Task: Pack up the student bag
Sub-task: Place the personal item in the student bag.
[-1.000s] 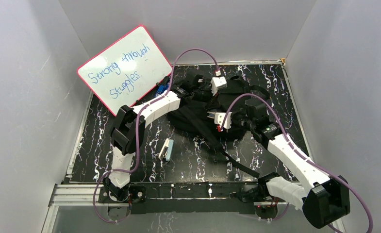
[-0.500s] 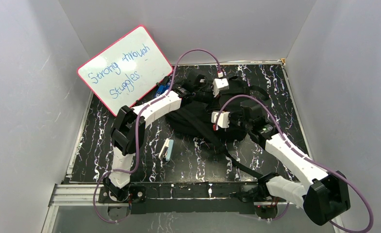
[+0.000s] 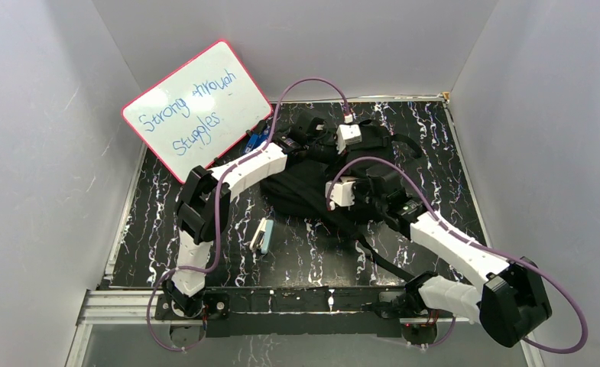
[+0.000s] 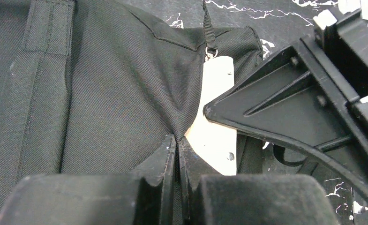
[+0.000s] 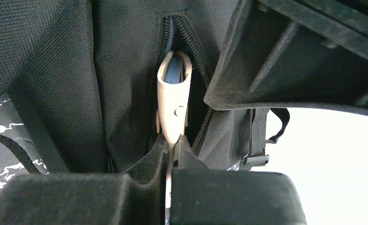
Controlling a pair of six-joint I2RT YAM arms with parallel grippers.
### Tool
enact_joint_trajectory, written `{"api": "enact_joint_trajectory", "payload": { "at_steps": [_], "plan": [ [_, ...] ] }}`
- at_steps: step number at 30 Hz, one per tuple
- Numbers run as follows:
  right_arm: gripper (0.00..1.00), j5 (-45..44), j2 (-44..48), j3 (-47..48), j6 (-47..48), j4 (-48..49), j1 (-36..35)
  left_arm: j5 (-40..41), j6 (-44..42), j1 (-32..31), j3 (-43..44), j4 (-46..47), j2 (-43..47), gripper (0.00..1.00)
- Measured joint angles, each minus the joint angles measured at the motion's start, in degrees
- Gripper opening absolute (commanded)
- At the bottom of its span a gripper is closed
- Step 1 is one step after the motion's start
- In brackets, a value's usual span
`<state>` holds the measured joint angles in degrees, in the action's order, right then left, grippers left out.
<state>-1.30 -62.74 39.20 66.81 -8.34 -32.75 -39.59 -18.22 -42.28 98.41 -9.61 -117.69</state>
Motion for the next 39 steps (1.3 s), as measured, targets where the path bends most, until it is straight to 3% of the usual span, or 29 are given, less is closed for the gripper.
{"api": "enact_joint_trajectory", "payload": {
  "at_steps": [21,28,30,32,39],
  "plan": [
    [0.00,-11.9,-13.2,-7.6,6.8,29.9,-2.6,-1.5,0.3,0.1,0.0,0.0,-0.2,0.00],
    [0.21,-13.2,-16.1,-8.1,8.4,34.2,-2.8,-1.4,0.1,0.1,0.0,0.6,-0.2,0.00],
    [0.39,-12.6,-15.8,-8.1,7.9,33.4,-2.8,-1.4,0.0,0.1,0.0,0.6,-0.2,0.00],
    [0.48,-11.2,-14.8,-8.1,6.5,31.2,-2.7,-1.5,-0.2,0.1,0.0,0.6,-0.2,0.00],
    [0.59,-3.3,-6.0,-7.4,0.9,18.2,-2.6,-1.6,-0.3,-0.2,0.0,0.5,-0.2,0.00]
  ]
}}
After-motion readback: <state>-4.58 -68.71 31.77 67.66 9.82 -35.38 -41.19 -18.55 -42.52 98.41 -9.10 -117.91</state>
